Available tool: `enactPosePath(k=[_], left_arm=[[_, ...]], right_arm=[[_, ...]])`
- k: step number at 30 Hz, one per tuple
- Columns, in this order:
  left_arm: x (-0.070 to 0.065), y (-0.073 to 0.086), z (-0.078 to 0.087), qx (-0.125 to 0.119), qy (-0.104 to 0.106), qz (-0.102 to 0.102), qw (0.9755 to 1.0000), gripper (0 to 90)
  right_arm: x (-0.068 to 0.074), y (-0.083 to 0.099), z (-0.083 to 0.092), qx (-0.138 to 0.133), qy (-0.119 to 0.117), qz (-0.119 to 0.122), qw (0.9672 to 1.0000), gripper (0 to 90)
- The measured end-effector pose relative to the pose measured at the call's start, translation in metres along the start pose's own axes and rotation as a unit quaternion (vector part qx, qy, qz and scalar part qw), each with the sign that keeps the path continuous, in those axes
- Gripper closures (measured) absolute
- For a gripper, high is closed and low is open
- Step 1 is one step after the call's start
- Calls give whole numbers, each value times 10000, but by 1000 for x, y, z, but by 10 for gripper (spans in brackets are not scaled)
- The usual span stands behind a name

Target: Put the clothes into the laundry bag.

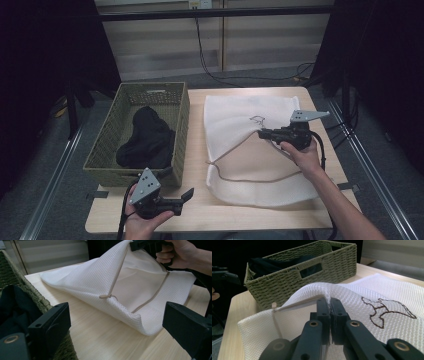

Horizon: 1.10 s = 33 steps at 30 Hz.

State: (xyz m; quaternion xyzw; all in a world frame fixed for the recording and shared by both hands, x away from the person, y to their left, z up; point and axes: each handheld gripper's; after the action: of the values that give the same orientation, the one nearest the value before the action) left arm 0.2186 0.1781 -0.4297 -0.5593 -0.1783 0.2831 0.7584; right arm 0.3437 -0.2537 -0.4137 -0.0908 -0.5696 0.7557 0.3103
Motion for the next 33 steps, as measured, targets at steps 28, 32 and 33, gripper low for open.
enactPosePath(k=[28, 32, 33], left_arm=[[87, -46, 45, 185, -423, 403, 9981, 61], [113, -50, 47, 353, -325, 496, 9976, 52], [118, -51, 48, 453, -361, 380, 9976, 56]], right_arm=[[1, -4, -10, -68, -67, 17, 10000, 876], [1, -4, -11, -50, -57, 29, 10000, 876], [1, -4, -11, -45, -62, 32, 10000, 876]])
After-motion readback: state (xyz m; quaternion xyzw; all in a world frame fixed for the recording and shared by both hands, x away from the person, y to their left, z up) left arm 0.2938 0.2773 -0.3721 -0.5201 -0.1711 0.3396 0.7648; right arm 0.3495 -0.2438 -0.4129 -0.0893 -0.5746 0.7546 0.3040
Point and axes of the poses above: each handheld gripper's, and its own axes: z roughly backward along the jaws, y roughly out of its underside, x roughly to its left, and after that the axes turned 1 degree about -z, right-handed
